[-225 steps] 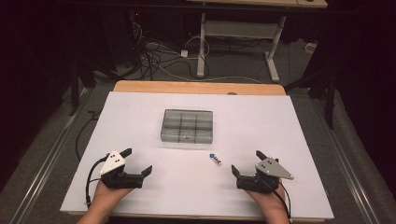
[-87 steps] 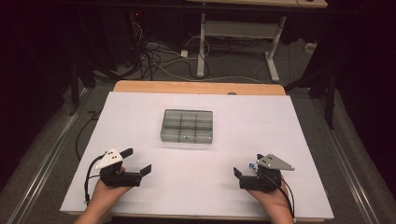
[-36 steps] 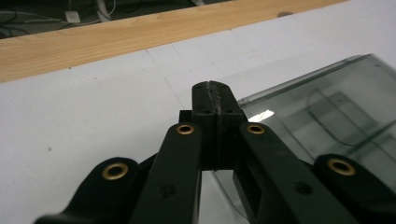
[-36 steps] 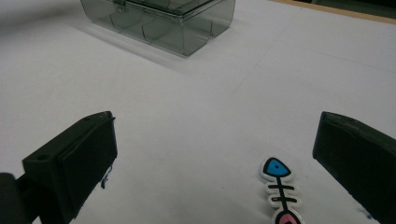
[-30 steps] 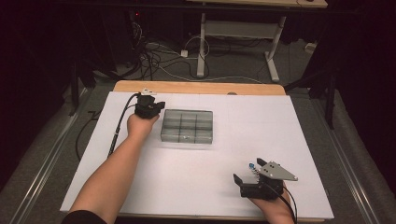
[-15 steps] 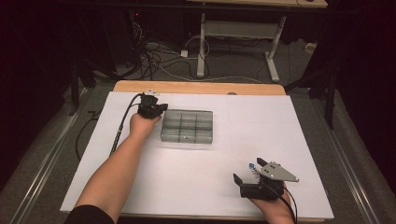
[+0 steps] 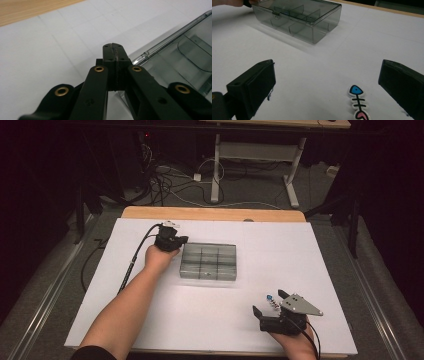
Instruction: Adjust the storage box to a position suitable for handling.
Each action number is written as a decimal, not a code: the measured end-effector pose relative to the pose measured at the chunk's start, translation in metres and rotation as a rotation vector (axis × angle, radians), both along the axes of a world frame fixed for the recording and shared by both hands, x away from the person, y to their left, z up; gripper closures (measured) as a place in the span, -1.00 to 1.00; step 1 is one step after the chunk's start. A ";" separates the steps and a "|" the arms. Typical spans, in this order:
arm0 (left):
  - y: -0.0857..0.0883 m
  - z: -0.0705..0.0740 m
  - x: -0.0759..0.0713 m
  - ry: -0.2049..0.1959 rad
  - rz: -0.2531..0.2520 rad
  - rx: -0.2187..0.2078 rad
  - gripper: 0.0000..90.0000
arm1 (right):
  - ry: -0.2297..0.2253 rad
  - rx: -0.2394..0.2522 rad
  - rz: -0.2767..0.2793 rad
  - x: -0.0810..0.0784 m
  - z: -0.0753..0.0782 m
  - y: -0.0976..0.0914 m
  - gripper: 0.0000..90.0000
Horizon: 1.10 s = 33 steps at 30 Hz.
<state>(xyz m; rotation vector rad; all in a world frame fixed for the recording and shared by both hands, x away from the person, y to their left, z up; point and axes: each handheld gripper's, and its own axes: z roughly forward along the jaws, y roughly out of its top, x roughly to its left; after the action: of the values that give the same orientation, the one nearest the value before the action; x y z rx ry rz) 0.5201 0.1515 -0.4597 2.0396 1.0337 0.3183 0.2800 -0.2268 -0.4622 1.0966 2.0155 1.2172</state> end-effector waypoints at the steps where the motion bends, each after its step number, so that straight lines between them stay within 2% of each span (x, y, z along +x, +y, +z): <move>1: -0.003 0.000 -0.003 -0.001 -0.008 0.000 0.95 | 0.000 0.001 -0.001 0.000 0.000 0.000 -0.96; 5: -0.014 -0.002 -0.015 -0.011 -0.040 -0.011 0.95 | -0.004 0.001 -0.004 0.000 0.000 -0.002 -0.96; 8: -0.016 -0.002 -0.019 -0.015 -0.040 -0.016 0.95 | -0.008 0.009 -0.013 0.001 0.001 -0.004 -0.94; 10: -0.013 0.000 -0.024 -0.022 -0.009 -0.036 0.95 | -0.010 0.017 -0.021 0.002 0.002 -0.006 -0.91; 11: -0.013 0.000 -0.024 -0.022 -0.009 -0.036 0.95 | -0.011 0.020 -0.024 0.003 0.003 -0.007 -0.87; 12: -0.005 0.002 -0.029 -0.037 0.013 -0.048 0.95 | -0.014 0.022 -0.028 0.004 0.004 -0.007 -0.83; 14: 0.000 0.002 -0.033 -0.049 0.017 -0.039 0.95 | -0.016 0.020 -0.033 0.008 0.006 -0.009 -0.66; 15: 0.008 0.001 -0.042 -0.059 0.019 -0.016 0.95 | -0.018 0.016 -0.039 0.012 0.007 -0.009 -0.60; 16: 0.008 0.001 -0.042 -0.059 0.019 -0.016 0.95 | -0.014 0.016 -0.048 0.016 0.008 -0.010 -0.52; 17: 0.012 0.000 -0.048 -0.063 0.022 -0.023 0.95 | -0.014 0.016 -0.048 0.016 0.008 -0.010 -0.52; 18: 0.020 0.000 -0.062 -0.075 0.018 -0.039 0.95 | -0.001 0.012 -0.055 0.026 0.009 -0.010 -0.30; 19: 0.020 0.000 -0.062 -0.075 0.018 -0.039 0.95 | -0.001 0.012 -0.055 0.026 0.009 -0.010 -0.30; 20: 0.027 0.000 -0.077 -0.084 0.009 -0.047 0.95 | 0.013 0.004 -0.061 0.039 0.010 -0.009 -0.09; 21: 0.027 0.000 -0.077 -0.084 0.009 -0.047 0.95 | 0.021 -0.002 -0.062 0.046 0.010 -0.009 0.01; 22: 0.032 0.000 -0.092 -0.089 -0.008 -0.044 0.94 | 0.030 0.004 -0.059 0.053 0.011 -0.008 0.10; 23: 0.032 0.000 -0.092 -0.089 -0.008 -0.044 0.94 | 0.030 0.004 -0.059 0.053 0.011 -0.008 0.10; 24: 0.037 -0.004 -0.108 -0.085 -0.022 -0.038 0.94 | 0.044 0.014 -0.060 0.067 0.012 -0.005 0.21; 25: 0.037 -0.004 -0.108 -0.085 -0.022 -0.038 0.94 | 0.044 0.014 -0.060 0.067 0.012 -0.005 0.21; 26: 0.042 -0.007 -0.123 -0.082 -0.031 -0.043 0.94 | 0.049 0.017 -0.060 0.081 0.011 -0.001 0.36; 27: 0.042 -0.007 -0.123 -0.082 -0.031 -0.043 0.94 | 0.056 0.019 -0.065 0.088 0.011 0.002 0.40; 28: 0.046 -0.009 -0.131 -0.080 -0.033 -0.054 0.94 | 0.056 0.019 -0.065 0.088 0.011 0.002 0.40; 29: 0.049 -0.010 -0.139 -0.085 -0.034 -0.055 0.94 | 0.065 -0.001 -0.079 0.102 0.011 0.005 0.57; 30: 0.052 -0.012 -0.146 -0.086 -0.035 -0.057 0.94 | 0.065 -0.001 -0.079 0.102 0.011 0.005 0.57; 31: 0.054 -0.013 -0.151 -0.086 -0.034 -0.056 0.94 | 0.065 -0.008 -0.082 0.109 0.012 0.007 0.65; 32: 0.059 -0.017 -0.159 -0.083 -0.027 -0.055 0.94 | 0.071 -0.015 -0.092 0.123 0.013 0.010 0.86; 33: 0.062 -0.018 -0.162 -0.084 -0.022 -0.059 0.94 | 0.077 -0.019 -0.092 0.131 0.013 0.013 0.96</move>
<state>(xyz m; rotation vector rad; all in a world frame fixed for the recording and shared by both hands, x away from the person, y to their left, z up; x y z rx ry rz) 0.3580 0.2134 -0.4776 1.9661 0.9582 0.3552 0.4105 -0.2140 -0.4492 1.2297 2.0056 1.1232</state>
